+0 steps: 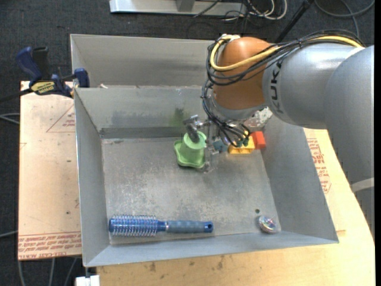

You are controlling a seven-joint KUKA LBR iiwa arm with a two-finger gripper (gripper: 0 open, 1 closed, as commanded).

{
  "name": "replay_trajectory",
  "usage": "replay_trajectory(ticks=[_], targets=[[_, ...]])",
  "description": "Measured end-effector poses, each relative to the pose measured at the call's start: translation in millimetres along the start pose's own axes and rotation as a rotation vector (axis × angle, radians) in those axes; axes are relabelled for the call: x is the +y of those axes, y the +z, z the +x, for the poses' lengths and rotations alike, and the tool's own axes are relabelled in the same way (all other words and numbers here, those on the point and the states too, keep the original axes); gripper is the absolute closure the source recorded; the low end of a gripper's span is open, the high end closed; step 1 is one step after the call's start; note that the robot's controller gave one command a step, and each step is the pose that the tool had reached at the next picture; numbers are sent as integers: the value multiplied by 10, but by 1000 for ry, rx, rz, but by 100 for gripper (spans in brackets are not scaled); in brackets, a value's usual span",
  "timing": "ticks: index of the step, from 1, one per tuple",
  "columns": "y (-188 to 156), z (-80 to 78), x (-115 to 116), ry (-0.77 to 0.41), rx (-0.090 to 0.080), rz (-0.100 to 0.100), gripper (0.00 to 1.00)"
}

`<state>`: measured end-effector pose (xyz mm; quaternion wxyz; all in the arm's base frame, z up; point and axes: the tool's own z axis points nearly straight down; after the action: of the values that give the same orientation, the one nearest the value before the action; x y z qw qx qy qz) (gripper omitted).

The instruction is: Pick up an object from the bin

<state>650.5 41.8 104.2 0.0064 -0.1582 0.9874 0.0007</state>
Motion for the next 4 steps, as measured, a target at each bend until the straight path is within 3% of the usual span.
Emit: replay_trajectory(ticks=[1, 2, 3, 4], targets=[[211, -96, -26, 183, -18, 1, 0], [210, -92, 18, 235, -18, 6, 0], [179, -104, 15, 236, -19, 5, 100], [-274, -138, 11, 236, 1, 2, 100]])
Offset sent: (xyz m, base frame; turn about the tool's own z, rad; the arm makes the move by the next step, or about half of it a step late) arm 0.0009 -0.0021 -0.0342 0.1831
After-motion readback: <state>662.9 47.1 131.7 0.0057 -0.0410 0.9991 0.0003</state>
